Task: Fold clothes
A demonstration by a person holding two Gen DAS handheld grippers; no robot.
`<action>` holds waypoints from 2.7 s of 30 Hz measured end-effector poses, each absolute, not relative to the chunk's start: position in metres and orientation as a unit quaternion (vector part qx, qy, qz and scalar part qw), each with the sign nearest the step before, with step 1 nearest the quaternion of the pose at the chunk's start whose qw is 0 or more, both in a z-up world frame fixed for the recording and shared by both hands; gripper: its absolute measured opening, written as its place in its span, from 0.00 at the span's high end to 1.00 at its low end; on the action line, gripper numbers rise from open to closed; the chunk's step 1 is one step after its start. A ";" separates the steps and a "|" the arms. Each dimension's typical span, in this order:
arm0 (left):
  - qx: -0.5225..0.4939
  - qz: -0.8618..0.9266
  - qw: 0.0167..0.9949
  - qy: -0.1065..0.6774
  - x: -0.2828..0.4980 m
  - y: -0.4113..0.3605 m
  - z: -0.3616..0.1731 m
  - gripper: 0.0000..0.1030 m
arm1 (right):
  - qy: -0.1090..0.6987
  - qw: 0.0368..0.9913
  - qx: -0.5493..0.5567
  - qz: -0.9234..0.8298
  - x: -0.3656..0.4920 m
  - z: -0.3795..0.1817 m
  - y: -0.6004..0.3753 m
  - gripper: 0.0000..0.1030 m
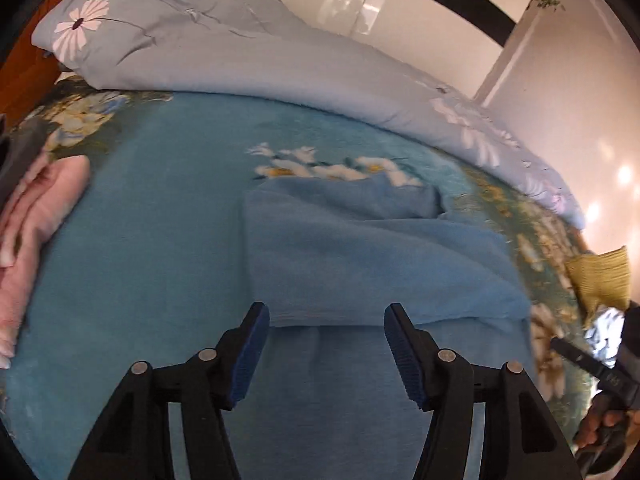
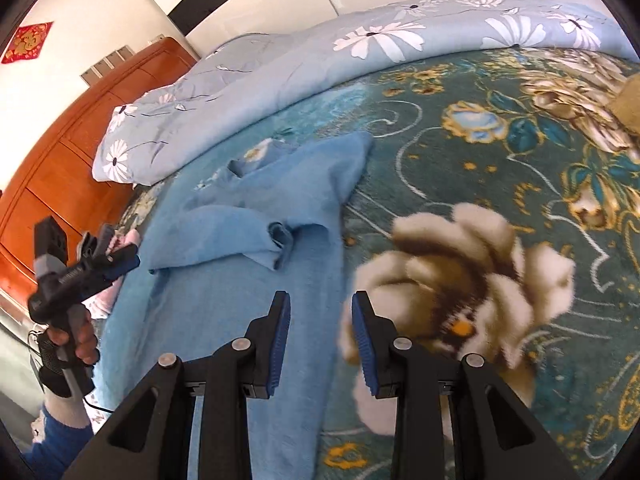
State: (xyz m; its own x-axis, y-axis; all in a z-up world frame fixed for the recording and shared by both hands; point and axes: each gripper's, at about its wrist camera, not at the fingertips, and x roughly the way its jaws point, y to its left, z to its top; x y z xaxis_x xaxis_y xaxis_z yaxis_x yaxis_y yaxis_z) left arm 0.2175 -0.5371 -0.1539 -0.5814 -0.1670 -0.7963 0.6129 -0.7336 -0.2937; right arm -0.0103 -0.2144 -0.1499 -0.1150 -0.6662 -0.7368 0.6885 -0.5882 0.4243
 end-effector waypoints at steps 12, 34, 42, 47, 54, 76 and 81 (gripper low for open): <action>0.428 -0.831 0.274 0.225 0.200 -0.551 -0.198 0.38 | 0.050 0.457 0.495 -0.738 -0.016 -0.149 -0.295 0.75; 0.379 -0.842 0.260 0.282 0.215 -0.560 -0.202 0.34 | 0.167 0.437 0.467 -0.751 -0.020 -0.146 -0.307 0.95; 0.356 -0.835 0.278 0.315 0.226 -0.565 -0.203 0.34 | 0.160 0.444 0.486 -0.736 -0.014 -0.153 -0.272 0.92; 0.370 -0.835 0.289 0.286 0.219 -0.555 -0.204 0.34 | 0.058 0.456 0.485 -0.744 -0.036 -0.140 -0.260 0.71; 0.362 -0.837 0.284 0.295 0.223 -0.557 -0.204 0.34 | 0.047 0.438 0.507 -0.740 -0.058 -0.153 -0.291 0.72; 0.359 -0.837 0.289 0.293 0.223 -0.556 -0.201 0.34 | 0.089 0.448 0.489 -0.743 -0.043 -0.145 -0.293 0.95; 0.357 -0.838 0.286 0.296 0.222 -0.558 -0.202 0.34 | 0.112 0.446 0.496 -0.736 -0.037 -0.153 -0.298 0.94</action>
